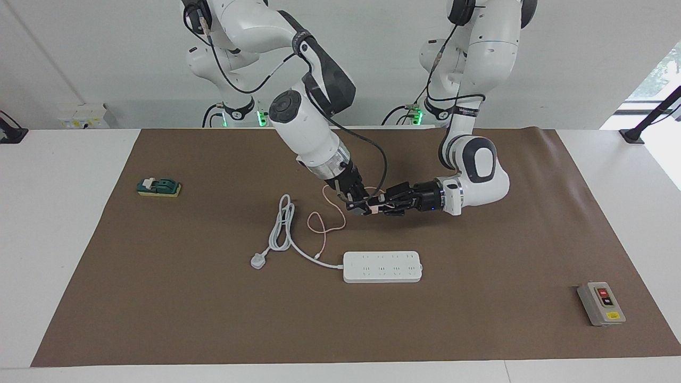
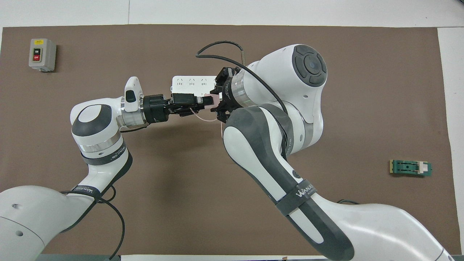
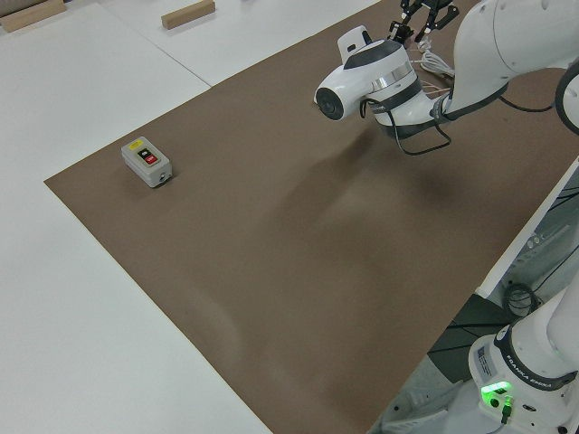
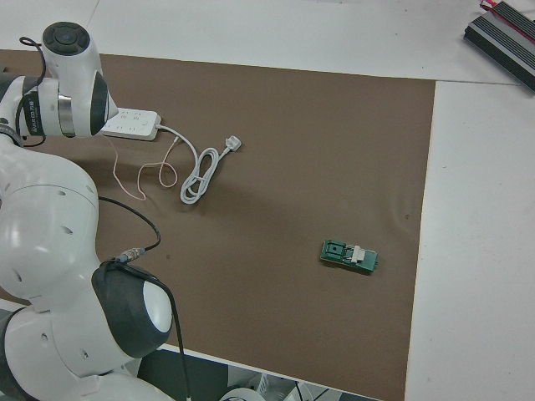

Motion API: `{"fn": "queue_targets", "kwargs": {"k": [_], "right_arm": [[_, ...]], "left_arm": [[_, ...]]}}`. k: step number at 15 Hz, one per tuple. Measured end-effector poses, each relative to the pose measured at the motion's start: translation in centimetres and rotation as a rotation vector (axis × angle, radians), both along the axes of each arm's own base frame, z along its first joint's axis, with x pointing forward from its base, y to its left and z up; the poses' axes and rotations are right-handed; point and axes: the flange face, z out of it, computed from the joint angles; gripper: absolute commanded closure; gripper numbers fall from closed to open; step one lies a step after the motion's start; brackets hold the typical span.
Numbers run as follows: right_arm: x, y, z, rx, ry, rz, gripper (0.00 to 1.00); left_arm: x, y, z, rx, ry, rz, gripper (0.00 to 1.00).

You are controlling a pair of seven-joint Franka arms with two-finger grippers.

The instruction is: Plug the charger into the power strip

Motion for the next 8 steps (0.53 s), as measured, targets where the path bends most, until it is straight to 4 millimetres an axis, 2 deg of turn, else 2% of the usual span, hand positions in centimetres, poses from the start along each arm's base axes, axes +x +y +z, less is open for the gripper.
{"fn": "queue_targets", "kwargs": {"k": [3, 4, 6, 7, 8], "right_arm": [[0.00, 0.01, -0.02, 0.000, 0.000, 0.000, 1.00], [0.00, 0.01, -0.02, 0.000, 0.000, 0.000, 0.65], [0.00, 0.00, -0.04, 0.000, 0.001, 0.000, 0.29], [0.03, -0.02, -0.07, 0.000, 0.001, -0.001, 0.22], [0.05, -0.06, -0.07, 0.000, 0.001, -0.002, 0.20]], "left_arm": [[-0.01, 0.01, -0.02, 0.000, -0.001, 0.000, 1.00], [-0.02, 0.01, -0.03, 0.000, -0.001, 0.000, 1.00], [-0.02, 0.01, -0.03, 0.000, -0.001, 0.000, 1.00], [-0.03, -0.01, -0.01, 0.000, -0.001, 0.000, 1.00], [-0.05, 0.00, -0.05, 0.000, 0.000, 0.000, 1.00]]}}
